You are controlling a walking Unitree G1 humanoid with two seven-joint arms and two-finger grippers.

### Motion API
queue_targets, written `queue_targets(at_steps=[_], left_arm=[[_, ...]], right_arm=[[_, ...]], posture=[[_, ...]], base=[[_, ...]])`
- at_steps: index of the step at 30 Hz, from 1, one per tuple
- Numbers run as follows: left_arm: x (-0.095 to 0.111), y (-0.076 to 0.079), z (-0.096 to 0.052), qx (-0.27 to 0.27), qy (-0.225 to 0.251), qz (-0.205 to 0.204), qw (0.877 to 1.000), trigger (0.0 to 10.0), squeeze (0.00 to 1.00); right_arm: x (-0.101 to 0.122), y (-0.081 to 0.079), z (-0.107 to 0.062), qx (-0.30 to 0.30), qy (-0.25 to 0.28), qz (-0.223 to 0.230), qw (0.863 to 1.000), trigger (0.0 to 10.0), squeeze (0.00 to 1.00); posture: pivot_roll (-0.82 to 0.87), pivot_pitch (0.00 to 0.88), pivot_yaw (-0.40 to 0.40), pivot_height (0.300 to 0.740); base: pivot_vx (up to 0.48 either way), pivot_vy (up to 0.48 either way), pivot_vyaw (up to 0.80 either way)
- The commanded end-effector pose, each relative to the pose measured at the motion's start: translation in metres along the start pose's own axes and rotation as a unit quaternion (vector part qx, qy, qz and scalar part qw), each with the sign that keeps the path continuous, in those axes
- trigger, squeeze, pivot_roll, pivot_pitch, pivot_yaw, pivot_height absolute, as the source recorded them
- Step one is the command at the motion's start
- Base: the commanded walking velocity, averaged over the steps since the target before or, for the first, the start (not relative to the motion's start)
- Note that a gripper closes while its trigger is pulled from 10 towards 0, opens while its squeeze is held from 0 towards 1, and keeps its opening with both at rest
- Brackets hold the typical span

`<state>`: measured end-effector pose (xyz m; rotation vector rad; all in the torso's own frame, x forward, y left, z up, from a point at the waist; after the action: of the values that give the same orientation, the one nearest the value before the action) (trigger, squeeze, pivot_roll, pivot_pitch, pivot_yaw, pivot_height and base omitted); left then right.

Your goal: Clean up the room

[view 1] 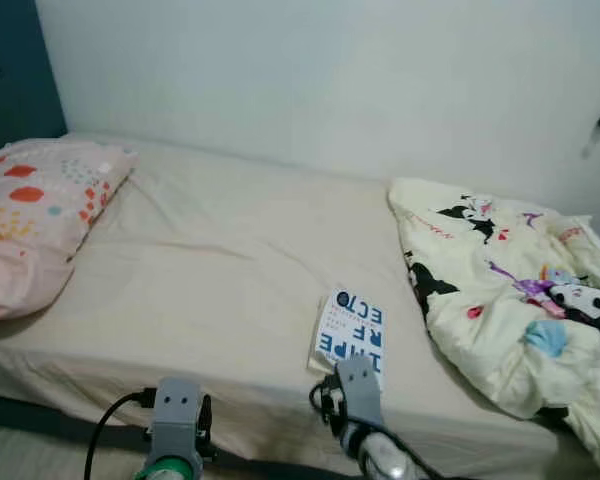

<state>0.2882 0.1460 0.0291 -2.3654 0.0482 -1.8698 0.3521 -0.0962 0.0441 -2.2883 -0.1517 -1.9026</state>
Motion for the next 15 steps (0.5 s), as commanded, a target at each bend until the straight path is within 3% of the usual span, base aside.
queue_targets(at_steps=[1,8,11,12,13,14,15], left_arm=[[0.002,0.003,-0.002,-0.004,0.008,0.005,1.0,10.0,0.0],[0.005,0.003,-0.008,-0.013,0.017,0.001,1.0,10.0,0.0],[0.008,0.0,-0.014,-0.019,0.025,0.001,1.0,10.0,0.0],[0.009,-0.001,-0.015,-0.019,0.026,0.001,0.999,10.0,0.0],[0.009,-0.001,-0.015,-0.019,0.026,0.001,0.999,10.0,0.0],[0.009,-0.003,-0.016,-0.018,0.027,0.001,0.999,10.0,0.0],[0.01,-0.004,-0.016,-0.018,0.028,0.001,0.999,10.0,0.0]], right_arm=[[-0.003,0.004,-0.002,-0.013,-0.001,0.014,1.0,10.0,0.0],[0.011,0.014,0.008,-0.044,0.009,0.042,0.998,10.0,0.0],[0.013,0.027,0.011,-0.078,0.0,0.082,0.994,10.0,0.0],[0.014,0.03,0.011,-0.086,0.004,0.093,0.992,10.0,0.07],[0.014,0.03,0.011,-0.086,0.004,0.093,0.992,10.0,0.07],[0.015,0.033,0.011,-0.095,0.005,0.104,0.99,10.0,0.82],[0.015,0.036,0.011,-0.102,0.005,0.115,0.988,10.0,1.0]], posture=[[0.07,0.064,-0.112,0.591],[0.09,0.084,-0.112,0.591],[0.11,0.102,-0.109,0.591],[0.11,0.11,-0.108,0.591],[0.11,0.11,-0.108,0.591],[0.12,0.117,-0.107,0.591],[0.12,0.117,-0.107,0.591]], base=[[0.0,0.0,0.0],[0.0,0.0,0.0],[0.0,0.0,0.0],[0.0,0.0,0.0],[0.0,0.0,0.0],[0.0,0.0,0.0],[0.0,0.0,0.0]])
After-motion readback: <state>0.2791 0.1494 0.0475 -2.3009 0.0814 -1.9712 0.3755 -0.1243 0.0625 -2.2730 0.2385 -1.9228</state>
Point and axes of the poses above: a point about 5 cm out from each wrist's last joint towards the gripper, its own z axis pointing out of the wrist towards the gripper, its own x axis along the axis of the wrist's last joint, y = z × x, the point moved 3 cm from there along z, pointing out of the wrist towards the gripper, and after that the axes turned 5 degrees about z, right-handed, at the moved point
